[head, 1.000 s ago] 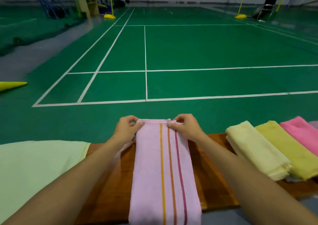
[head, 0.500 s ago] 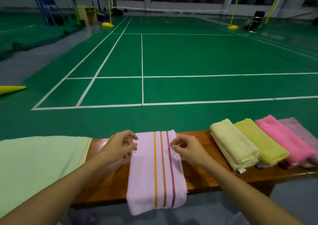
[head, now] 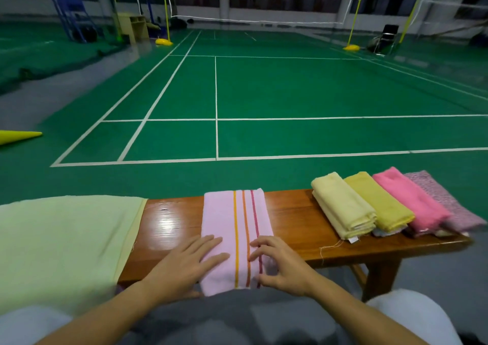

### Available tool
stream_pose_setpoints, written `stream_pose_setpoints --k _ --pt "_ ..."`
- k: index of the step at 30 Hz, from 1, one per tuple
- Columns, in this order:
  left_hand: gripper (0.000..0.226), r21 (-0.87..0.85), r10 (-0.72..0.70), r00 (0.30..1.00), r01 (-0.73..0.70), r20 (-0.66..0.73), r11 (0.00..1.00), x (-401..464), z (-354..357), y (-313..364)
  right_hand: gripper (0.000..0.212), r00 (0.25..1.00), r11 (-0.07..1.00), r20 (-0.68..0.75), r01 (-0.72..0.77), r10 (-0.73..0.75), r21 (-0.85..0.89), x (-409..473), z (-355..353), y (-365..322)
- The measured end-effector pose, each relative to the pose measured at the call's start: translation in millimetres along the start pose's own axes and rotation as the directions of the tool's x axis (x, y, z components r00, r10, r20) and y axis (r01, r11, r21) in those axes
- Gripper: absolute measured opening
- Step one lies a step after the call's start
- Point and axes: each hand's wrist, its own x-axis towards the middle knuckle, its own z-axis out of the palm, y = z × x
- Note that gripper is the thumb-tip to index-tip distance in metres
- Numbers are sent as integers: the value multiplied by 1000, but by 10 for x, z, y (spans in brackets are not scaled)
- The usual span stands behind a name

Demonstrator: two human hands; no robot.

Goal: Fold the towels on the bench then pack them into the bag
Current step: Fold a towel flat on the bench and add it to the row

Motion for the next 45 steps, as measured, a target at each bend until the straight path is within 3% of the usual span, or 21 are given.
stream_pose_setpoints --k 3,7,9,13,19,22,27,31,36,41,45 --pt "97 1 61 996 -61 -71 998 21 -72 35 34 1000 1000 -29 1 0 13 6 10 -8" --pt "39 -76 93 963 -116 -251 990 6 -118 83 30 999 999 -50 -9 11 39 31 19 -20" --pt "24 -141 88 946 -138 -313 980 4 -140 97 30 998 999 -53 -16 19 44 32 26 -20" --pt "22 -325 -14 919 -125 -393 937 59 -169 120 42 997 1000 -69 -23 22 -12 20 13 -86" --pt "26 -730 -338 877 -20 -340 683 132 -363 111 83 998 976 -10 54 -58 -211 21 120 -247" --pt "24 -808 -464 824 12 -326 589 179 -494 72 78 996 964 -76 15 -36 -264 56 192 -308" --pt "5 -847 -538 798 66 -273 527 241 -573 8 40 968 990 -245 -87 57 -111 126 -17 -242" --pt "14 -884 -507 830 36 -233 466 184 -653 -49 31 961 997 -273 -19 39 74 92 -231 -175" --pt "3 -920 -382 913 22 -141 391 79 -726 -48 17 974 964 -228 47 14 261 -51 -383 -258" --pt "15 -964 -322 947 74 -14 257 -2 -745 -111 17 988 899 -123 -30 93 437 -105 -411 -247" --pt "8 -958 -424 905 159 43 241 136 -708 -168 19 960 807 -158 -97 229 583 59 -402 -216"
